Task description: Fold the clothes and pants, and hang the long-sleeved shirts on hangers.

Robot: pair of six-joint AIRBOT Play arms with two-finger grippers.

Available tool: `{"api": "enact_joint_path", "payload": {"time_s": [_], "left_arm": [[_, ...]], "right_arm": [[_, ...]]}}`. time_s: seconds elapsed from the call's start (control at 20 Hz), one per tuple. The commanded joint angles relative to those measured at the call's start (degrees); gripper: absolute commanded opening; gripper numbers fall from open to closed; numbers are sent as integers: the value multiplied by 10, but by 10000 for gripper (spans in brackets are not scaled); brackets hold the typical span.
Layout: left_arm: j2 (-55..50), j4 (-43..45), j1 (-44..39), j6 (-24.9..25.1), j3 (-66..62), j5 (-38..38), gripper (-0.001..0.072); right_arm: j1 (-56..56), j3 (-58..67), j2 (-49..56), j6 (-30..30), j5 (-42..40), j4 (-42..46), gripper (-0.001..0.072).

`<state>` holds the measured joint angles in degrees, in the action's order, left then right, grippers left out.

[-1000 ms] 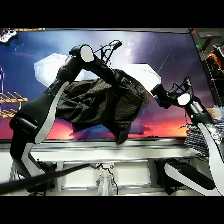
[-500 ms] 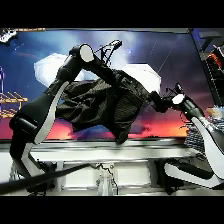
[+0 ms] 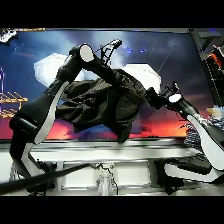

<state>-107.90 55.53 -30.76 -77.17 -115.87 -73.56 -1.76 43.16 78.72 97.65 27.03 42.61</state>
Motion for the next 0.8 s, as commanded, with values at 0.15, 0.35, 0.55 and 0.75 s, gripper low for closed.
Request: {"api": "enact_joint_path", "payload": {"time_s": [0.15,0.35,0.55,0.75], "left_arm": [[2,-7,13,0,0,6,15],[28,-7,57,0,0,30,14],[92,-7,113,-1,0,66,13],[185,-7,162,-8,0,95,13]], "right_arm": [[24,10,0,-40,-34,-46,31],[21,111,-38,-167,16,-42,30],[22,327,-40,-224,111,-42,30],[22,560,-40,-226,152,-46,30]]}}
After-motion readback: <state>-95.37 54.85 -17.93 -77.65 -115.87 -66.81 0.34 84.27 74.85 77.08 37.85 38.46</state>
